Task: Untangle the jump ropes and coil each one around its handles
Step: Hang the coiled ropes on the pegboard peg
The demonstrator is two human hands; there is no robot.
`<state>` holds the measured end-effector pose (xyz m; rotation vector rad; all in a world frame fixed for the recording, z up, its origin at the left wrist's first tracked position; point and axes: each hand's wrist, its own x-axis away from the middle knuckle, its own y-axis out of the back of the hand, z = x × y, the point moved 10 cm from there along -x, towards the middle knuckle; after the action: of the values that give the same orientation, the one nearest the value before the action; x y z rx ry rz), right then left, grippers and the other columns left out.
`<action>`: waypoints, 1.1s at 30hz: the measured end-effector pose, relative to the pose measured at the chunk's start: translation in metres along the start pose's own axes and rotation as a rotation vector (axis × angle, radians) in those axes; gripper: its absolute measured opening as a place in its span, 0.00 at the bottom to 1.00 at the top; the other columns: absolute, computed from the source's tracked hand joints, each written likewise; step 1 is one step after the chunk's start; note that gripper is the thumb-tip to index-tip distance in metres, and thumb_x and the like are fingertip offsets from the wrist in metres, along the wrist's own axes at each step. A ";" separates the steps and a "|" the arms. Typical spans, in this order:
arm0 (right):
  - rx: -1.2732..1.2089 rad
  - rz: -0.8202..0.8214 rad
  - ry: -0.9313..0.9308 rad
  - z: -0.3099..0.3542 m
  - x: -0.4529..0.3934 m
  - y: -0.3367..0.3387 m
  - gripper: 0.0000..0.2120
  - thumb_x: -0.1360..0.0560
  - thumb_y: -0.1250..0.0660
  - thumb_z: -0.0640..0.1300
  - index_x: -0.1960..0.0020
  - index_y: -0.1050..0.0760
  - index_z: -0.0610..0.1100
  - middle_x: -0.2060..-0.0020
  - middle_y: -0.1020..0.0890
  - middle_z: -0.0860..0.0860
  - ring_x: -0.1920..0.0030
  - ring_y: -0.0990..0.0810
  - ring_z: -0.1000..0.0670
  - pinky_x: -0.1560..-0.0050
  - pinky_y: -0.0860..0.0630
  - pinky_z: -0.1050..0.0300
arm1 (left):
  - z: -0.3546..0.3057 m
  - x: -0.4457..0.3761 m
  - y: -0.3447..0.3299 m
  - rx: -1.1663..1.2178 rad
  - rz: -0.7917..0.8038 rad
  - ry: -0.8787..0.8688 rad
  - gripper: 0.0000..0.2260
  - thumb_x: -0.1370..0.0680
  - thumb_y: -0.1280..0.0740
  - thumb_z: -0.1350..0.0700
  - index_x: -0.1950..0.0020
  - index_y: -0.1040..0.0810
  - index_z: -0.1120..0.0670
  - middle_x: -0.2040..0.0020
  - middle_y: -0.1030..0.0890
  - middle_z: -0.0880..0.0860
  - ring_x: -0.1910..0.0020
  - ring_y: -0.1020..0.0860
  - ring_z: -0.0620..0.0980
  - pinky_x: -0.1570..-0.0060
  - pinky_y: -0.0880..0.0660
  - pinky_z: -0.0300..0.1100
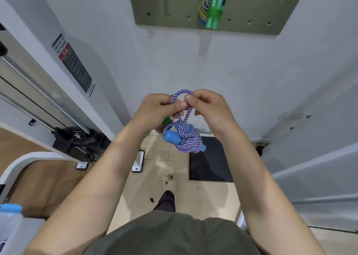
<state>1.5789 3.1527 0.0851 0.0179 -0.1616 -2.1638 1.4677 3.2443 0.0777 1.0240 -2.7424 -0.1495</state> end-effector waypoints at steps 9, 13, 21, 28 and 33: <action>-0.057 0.021 -0.026 -0.004 -0.134 0.035 0.06 0.22 0.33 0.42 0.57 0.21 0.42 0.71 0.26 0.48 0.68 0.27 0.50 0.59 0.28 0.56 | -0.009 -0.146 0.006 0.206 -0.026 -0.058 0.08 0.22 0.30 0.54 0.61 0.20 0.54 0.63 0.18 0.53 0.67 0.24 0.47 0.68 0.28 0.34; -0.080 -0.058 -0.021 0.015 -0.202 0.060 0.06 0.22 0.33 0.41 0.57 0.22 0.42 0.74 0.31 0.50 0.73 0.36 0.53 0.68 0.36 0.60 | -0.040 -0.215 0.009 0.220 -0.040 -0.076 0.08 0.22 0.30 0.55 0.60 0.18 0.53 0.68 0.21 0.50 0.72 0.26 0.47 0.74 0.32 0.38; -0.131 -0.255 0.136 0.064 -0.273 0.130 0.06 0.24 0.31 0.39 0.59 0.22 0.41 0.74 0.24 0.49 0.71 0.27 0.51 0.64 0.28 0.58 | -0.114 -0.305 -0.001 0.259 -0.128 -0.163 0.07 0.25 0.27 0.57 0.63 0.18 0.53 0.72 0.24 0.47 0.75 0.31 0.44 0.76 0.36 0.35; -0.176 -0.136 0.272 0.102 -0.299 0.154 0.04 0.25 0.31 0.38 0.59 0.22 0.44 0.74 0.25 0.50 0.72 0.29 0.53 0.69 0.32 0.64 | -0.165 -0.330 -0.008 0.334 -0.067 -0.365 0.07 0.29 0.25 0.55 0.67 0.18 0.49 0.71 0.22 0.48 0.73 0.29 0.45 0.71 0.34 0.37; -0.215 -0.009 0.288 0.122 -0.310 0.151 0.03 0.28 0.29 0.41 0.60 0.21 0.46 0.76 0.26 0.56 0.75 0.31 0.55 0.72 0.37 0.65 | -0.185 -0.328 -0.023 0.333 0.052 -0.420 0.06 0.32 0.25 0.59 0.66 0.16 0.50 0.70 0.21 0.46 0.72 0.27 0.42 0.69 0.30 0.33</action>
<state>1.8690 3.3382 0.2097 0.2053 0.2367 -2.1499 1.7670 3.4386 0.2012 1.1038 -3.2541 0.1209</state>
